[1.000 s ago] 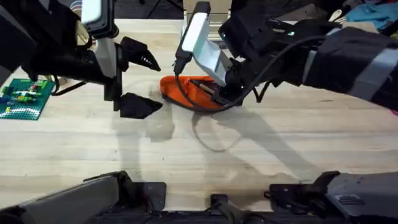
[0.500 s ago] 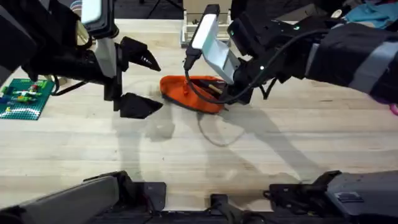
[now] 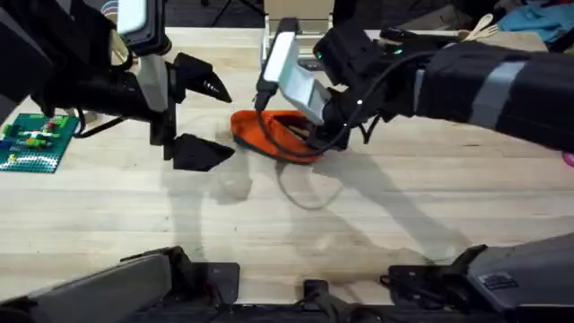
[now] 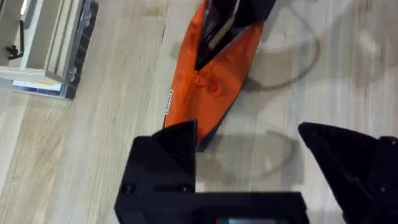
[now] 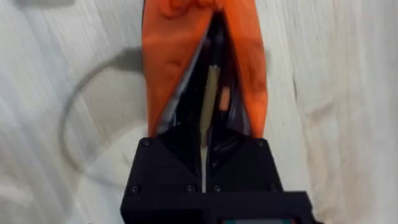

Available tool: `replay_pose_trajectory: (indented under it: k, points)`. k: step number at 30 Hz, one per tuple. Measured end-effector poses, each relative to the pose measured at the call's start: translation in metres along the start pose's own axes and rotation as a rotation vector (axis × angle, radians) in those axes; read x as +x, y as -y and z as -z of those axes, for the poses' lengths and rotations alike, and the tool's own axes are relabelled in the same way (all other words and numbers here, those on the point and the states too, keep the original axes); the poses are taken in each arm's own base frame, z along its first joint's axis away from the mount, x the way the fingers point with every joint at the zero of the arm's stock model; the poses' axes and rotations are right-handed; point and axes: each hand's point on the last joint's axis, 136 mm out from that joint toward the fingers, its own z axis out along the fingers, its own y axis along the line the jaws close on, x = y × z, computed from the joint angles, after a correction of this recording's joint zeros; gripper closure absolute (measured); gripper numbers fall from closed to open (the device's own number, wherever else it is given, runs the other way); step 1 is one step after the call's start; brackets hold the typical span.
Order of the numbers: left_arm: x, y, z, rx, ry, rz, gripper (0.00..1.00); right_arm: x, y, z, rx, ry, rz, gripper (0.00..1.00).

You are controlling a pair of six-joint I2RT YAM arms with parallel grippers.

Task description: Unzip the bag, pick up the pens from the table one at a time and place them inside, then zip the bag closed.

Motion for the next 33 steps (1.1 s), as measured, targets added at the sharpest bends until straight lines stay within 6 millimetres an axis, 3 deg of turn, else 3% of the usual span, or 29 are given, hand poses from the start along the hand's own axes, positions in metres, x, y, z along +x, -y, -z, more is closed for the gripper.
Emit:
replay_pose_trajectory:
  k: [6,9,19,20,21,26,28,33]
  points:
    - [0.000,0.000,0.000,0.000,0.000,0.000,0.007,-0.036,0.006,-0.001,0.064,0.114,0.071,0.971]
    - [0.000,0.000,0.000,0.000,0.000,0.000,0.007,-0.044,0.005,-0.001,0.074,0.139,0.092,0.971]
    - [0.000,-0.001,0.000,-0.002,0.000,-0.003,0.007,-0.041,-0.001,-0.029,0.042,0.105,0.102,0.971]
    - [0.000,-0.001,0.000,-0.002,0.000,-0.003,0.007,-0.041,-0.001,-0.029,0.043,0.106,0.100,0.920]
    - [0.000,-0.001,0.000,-0.002,0.000,-0.003,0.007,-0.042,0.000,-0.029,0.045,0.109,0.097,0.800]
    - [0.000,-0.001,0.000,-0.003,0.000,-0.003,0.007,-0.044,0.002,-0.028,0.052,0.116,0.098,0.090]
    - [0.000,-0.001,0.000,-0.003,0.000,-0.003,0.007,-0.044,0.001,-0.028,0.050,0.114,0.097,0.013]
    - [0.000,-0.001,0.000,-0.003,0.000,-0.003,0.007,-0.044,0.001,-0.028,0.049,0.114,0.091,0.006]
